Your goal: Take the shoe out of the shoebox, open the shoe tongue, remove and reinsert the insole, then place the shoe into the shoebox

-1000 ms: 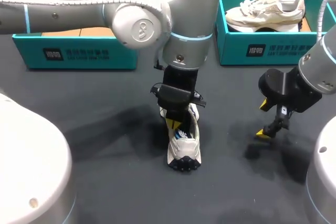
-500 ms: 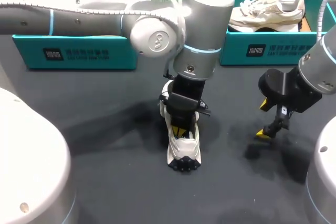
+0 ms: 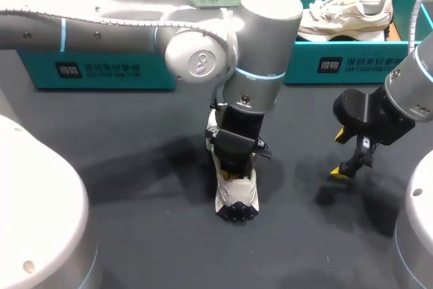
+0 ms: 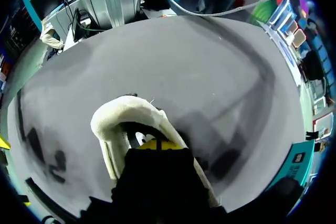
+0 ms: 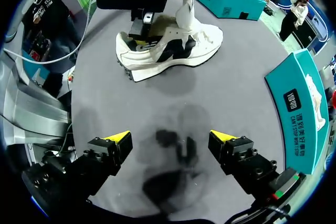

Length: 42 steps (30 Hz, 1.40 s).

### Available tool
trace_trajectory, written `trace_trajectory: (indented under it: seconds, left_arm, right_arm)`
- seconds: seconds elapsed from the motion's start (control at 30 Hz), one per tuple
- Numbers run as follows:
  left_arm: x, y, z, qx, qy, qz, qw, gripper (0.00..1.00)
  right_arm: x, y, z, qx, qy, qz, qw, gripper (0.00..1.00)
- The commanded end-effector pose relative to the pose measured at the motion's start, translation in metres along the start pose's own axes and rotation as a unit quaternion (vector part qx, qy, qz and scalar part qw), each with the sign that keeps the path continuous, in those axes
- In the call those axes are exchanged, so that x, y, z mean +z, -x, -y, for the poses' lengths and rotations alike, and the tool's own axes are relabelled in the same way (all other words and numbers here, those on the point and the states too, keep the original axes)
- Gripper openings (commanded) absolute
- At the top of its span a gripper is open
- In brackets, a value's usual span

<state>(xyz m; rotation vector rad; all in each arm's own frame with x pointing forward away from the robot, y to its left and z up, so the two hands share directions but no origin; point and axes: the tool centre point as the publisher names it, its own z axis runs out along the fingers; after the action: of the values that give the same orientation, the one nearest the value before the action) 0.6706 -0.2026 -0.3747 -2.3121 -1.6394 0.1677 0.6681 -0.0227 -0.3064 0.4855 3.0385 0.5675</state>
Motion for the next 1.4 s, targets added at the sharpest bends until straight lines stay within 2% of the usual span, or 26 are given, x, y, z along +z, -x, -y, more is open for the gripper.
trace_trajectory:
  seconds: [0.03, 0.17, 0.23, 0.47, 0.63, 0.73, 0.83, 1.0, 1.13, 1.27, 1.4]
  left_arm:
    - [0.030, 0.014, -0.019, -0.014, -0.006, -0.001, 1.000, 0.00]
    - [0.042, 0.018, -0.027, -0.029, 0.019, 0.022, 0.999, 0.00]
    - [0.041, 0.018, -0.031, -0.040, 0.023, 0.042, 0.998, 0.00]
    - [0.005, 0.011, -0.016, -0.046, 0.059, 0.084, 0.994, 0.00]
    - [-0.008, 0.014, -0.004, -0.034, 0.045, 0.094, 0.994, 0.00]
    - [-0.004, 0.020, 0.002, -0.024, 0.040, 0.085, 0.995, 0.00]
    - [0.008, 0.025, -0.001, -0.024, 0.032, 0.071, 0.997, 0.00]
    - [0.027, 0.026, -0.018, -0.048, 0.034, 0.041, 0.997, 0.00]
    - [0.034, 0.021, -0.031, -0.075, 0.052, 0.028, 0.995, 0.00]
    - [0.032, 0.017, -0.038, -0.087, 0.057, 0.042, 0.994, 0.00]
    - [0.014, 0.018, -0.027, -0.085, 0.071, 0.057, 0.992, 0.00]
  right_arm:
    - [0.000, -0.002, 0.000, 0.000, -0.001, 0.002, 1.000, 1.00]
    - [0.000, -0.002, 0.000, 0.000, -0.001, 0.002, 1.000, 1.00]
    - [0.000, -0.002, 0.000, 0.000, -0.001, 0.002, 1.000, 1.00]
    - [0.000, -0.002, 0.000, 0.000, -0.001, 0.002, 1.000, 1.00]
    - [0.000, -0.002, 0.000, 0.000, -0.001, 0.002, 1.000, 1.00]
    - [0.000, -0.002, 0.000, 0.000, -0.001, 0.002, 1.000, 1.00]
    - [0.000, -0.002, 0.000, 0.000, -0.001, 0.002, 1.000, 1.00]
    - [0.000, -0.002, 0.000, 0.000, -0.001, 0.002, 1.000, 1.00]
    - [0.000, -0.002, 0.000, 0.000, -0.001, 0.002, 1.000, 1.00]
    - [0.000, -0.002, 0.000, 0.000, -0.001, 0.002, 1.000, 1.00]
    - [0.000, -0.002, 0.000, 0.000, -0.001, 0.002, 1.000, 1.00]
